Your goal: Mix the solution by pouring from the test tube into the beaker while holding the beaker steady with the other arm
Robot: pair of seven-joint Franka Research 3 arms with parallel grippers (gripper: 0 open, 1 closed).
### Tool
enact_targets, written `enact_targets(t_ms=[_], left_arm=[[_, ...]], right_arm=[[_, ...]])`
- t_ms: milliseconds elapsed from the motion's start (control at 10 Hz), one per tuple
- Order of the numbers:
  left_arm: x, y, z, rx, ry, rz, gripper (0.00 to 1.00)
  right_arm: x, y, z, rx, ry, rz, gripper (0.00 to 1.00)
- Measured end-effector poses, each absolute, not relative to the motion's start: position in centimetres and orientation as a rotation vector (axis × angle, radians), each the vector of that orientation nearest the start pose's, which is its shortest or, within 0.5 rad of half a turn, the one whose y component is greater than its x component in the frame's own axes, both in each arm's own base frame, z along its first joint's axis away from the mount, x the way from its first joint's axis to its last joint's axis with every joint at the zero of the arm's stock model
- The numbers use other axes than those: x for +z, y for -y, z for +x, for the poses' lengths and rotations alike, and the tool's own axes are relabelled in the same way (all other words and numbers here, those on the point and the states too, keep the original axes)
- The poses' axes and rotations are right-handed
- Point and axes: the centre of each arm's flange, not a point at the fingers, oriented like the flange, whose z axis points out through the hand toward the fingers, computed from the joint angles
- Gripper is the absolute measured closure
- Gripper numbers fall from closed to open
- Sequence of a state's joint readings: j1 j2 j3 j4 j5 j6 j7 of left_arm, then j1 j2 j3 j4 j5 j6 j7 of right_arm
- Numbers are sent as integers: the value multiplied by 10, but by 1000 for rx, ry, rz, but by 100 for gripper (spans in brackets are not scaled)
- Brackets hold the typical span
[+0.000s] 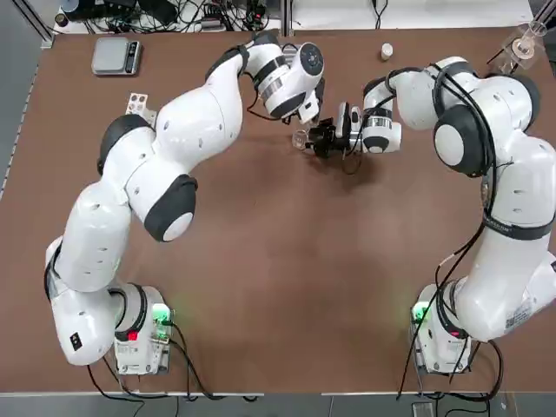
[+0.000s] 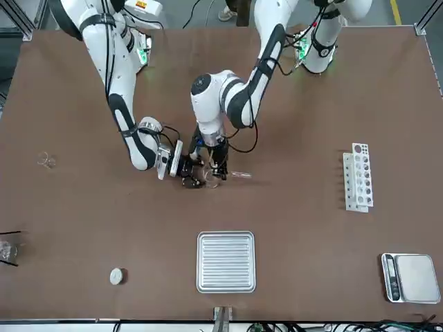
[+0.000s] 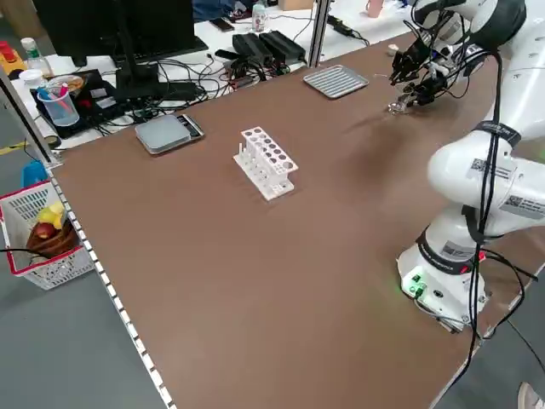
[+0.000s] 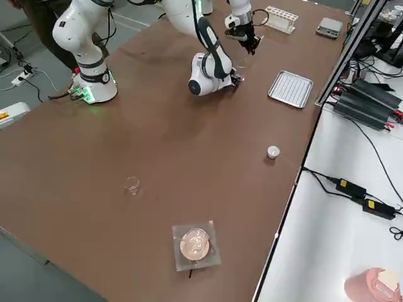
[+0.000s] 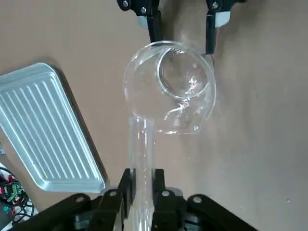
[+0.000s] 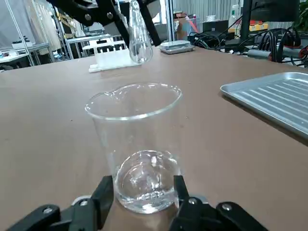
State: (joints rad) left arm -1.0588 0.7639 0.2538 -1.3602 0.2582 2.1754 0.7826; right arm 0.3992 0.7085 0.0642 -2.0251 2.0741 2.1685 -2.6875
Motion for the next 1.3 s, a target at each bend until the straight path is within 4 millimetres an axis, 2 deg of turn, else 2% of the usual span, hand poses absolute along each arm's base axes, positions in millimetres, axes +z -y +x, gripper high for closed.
enact_targets(t_ms=[300, 500, 700, 900, 1000, 1100, 1200, 1300], left_arm=[[289, 560, 491, -117, -2140, -1731, 78], [293, 559, 494, -135, -2125, -1842, 78], [302, 545, 514, -158, -2097, -2021, 78], [323, 516, 546, -201, -2070, -2154, 78], [336, 495, 565, -226, -2095, -2193, 78], [349, 470, 587, -264, -2140, -2217, 78], [364, 439, 609, -312, -2202, -2229, 78], [375, 406, 628, -346, -2273, -2231, 78]], right_arm=[[87, -285, 491, -1109, 1211, -1687, 42], [87, -285, 491, -1110, 1211, -1687, 42], [87, -286, 491, -1110, 1210, -1684, 42], [88, -286, 492, -1113, 1208, -1682, 40], [89, -286, 493, -1116, 1207, -1680, 36], [90, -285, 493, -1116, 1202, -1682, 31], [91, -285, 494, -1117, 1198, -1683, 22], [92, -286, 494, -1116, 1190, -1682, 19]])
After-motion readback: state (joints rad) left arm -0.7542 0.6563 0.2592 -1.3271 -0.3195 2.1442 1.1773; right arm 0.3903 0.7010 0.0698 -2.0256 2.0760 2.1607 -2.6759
